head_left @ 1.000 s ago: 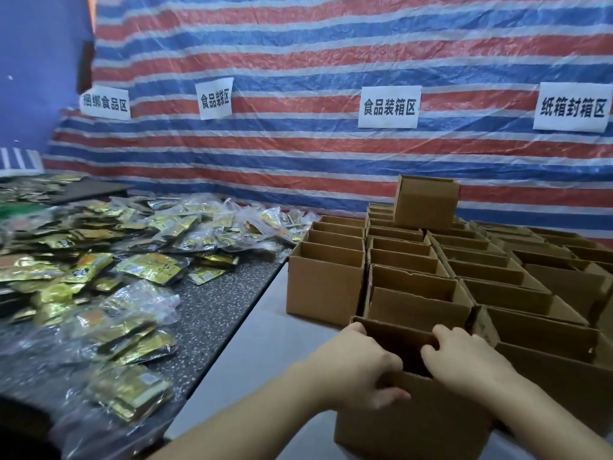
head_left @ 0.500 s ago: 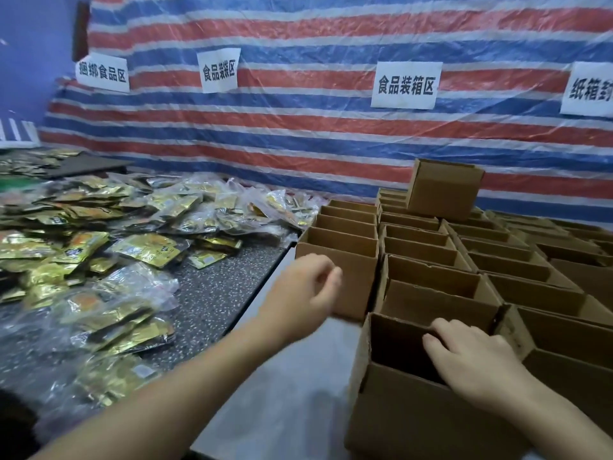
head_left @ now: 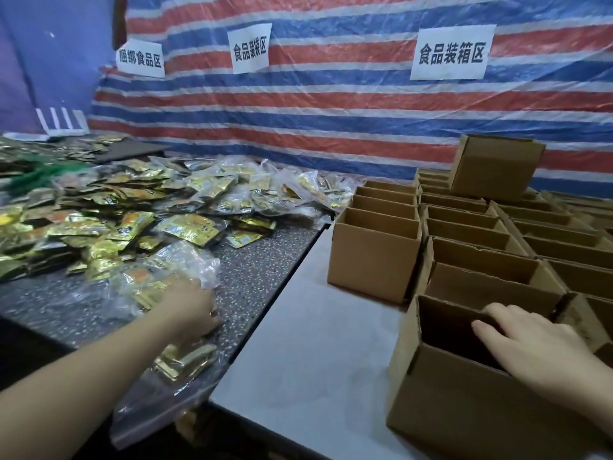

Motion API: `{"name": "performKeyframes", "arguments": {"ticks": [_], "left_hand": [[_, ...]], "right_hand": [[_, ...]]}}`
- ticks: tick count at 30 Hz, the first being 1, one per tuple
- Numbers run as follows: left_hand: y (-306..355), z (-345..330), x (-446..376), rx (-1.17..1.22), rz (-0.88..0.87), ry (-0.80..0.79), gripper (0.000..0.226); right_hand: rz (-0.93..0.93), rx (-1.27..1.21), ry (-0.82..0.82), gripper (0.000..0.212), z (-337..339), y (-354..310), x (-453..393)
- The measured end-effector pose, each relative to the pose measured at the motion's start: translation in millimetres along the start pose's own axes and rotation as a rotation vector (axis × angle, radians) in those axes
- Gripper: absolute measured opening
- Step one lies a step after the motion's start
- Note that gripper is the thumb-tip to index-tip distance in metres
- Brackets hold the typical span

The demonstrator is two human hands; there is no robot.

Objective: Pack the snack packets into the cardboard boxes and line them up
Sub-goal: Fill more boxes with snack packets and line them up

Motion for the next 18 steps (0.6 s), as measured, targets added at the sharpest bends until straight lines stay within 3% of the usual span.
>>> {"name": "performKeyframes", "arguments": {"ticks": [2, 5, 9, 12, 15, 16, 18], "left_hand": [[1.0, -8.0, 4.5, 0.053, -0.029, -0.062, 0.055], [3.5, -1.0, 8.3, 0.011, -0.076, 0.02, 0.033], [13.6, 30.5, 16.9, 0.052, -0.096, 0.272, 0.039], [31.7, 54.5, 32.3, 0.328, -0.185, 0.391, 0.05], [57.8, 54.3, 42.1, 0.631, -0.3, 0.346, 0.041], [68.2, 48.5, 42.8, 0.668, -0.336, 0.285, 0.047], [82.6, 28.9, 37.9, 0.613, -0.333, 0.151, 0.079]], "right_hand": [[0.005, -0.003, -0.002, 0.037, 0.7, 1.0, 1.6], [0.012, -0.021, -0.004, 0.035, 2.8, 3.0, 1.8], [0.023, -0.035, -0.003, 0.033, 3.6, 2.3, 3.2], [0.016, -0.052, -0.017, 0.033, 2.3, 3.0, 1.6], [0.004, -0.045, -0.025, 0.036, 0.7, 4.4, 0.0], [0.002, -0.044, -0.024, 0.036, 0.2, 5.0, 0.1], [0.001, -0.04, -0.027, 0.036, -0.7, 6.1, 0.5]]}}
Point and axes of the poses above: each hand's wrist, its own x-axis away from the middle knuckle, its own z-axis out of the back of the hand, y = z × x, the point moved 8 cm from there along -x, towards the middle knuckle, and after that the axes turned 6 degrees about z, right-handed, at the moved point
